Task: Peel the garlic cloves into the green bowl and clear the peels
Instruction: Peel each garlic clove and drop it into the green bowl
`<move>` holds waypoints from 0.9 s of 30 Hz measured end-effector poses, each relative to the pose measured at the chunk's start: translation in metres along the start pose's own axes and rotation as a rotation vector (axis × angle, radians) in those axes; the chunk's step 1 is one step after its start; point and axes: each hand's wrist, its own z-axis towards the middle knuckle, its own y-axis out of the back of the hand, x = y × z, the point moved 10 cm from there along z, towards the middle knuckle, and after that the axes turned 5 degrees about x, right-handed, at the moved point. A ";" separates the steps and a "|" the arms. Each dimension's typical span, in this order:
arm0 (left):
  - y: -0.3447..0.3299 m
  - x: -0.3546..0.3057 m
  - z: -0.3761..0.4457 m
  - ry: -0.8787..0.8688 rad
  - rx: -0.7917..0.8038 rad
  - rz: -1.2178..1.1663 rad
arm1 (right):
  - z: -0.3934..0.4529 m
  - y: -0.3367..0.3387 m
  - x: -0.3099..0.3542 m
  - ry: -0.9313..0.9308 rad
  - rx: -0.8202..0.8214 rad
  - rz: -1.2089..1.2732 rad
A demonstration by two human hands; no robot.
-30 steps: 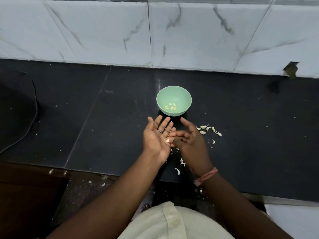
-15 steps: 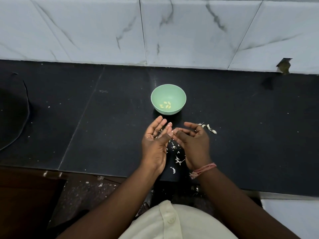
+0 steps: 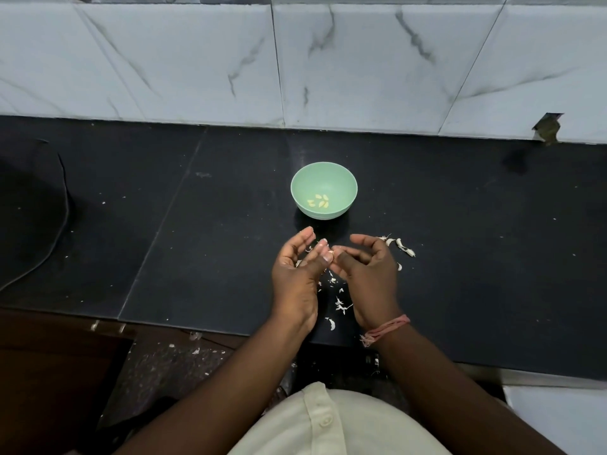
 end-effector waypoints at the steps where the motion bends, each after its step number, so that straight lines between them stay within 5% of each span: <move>1: 0.000 -0.001 -0.001 -0.010 -0.007 0.017 | 0.000 0.000 0.000 0.010 0.004 -0.015; 14: 0.002 -0.012 0.003 -0.018 -0.028 -0.105 | -0.016 -0.027 0.030 0.313 0.199 -0.220; 21: -0.007 -0.017 -0.003 -0.024 0.079 -0.060 | -0.005 -0.022 0.022 0.178 0.143 -0.036; 27: -0.013 -0.025 -0.002 -0.053 0.183 0.001 | -0.004 -0.030 -0.006 -0.188 0.164 0.485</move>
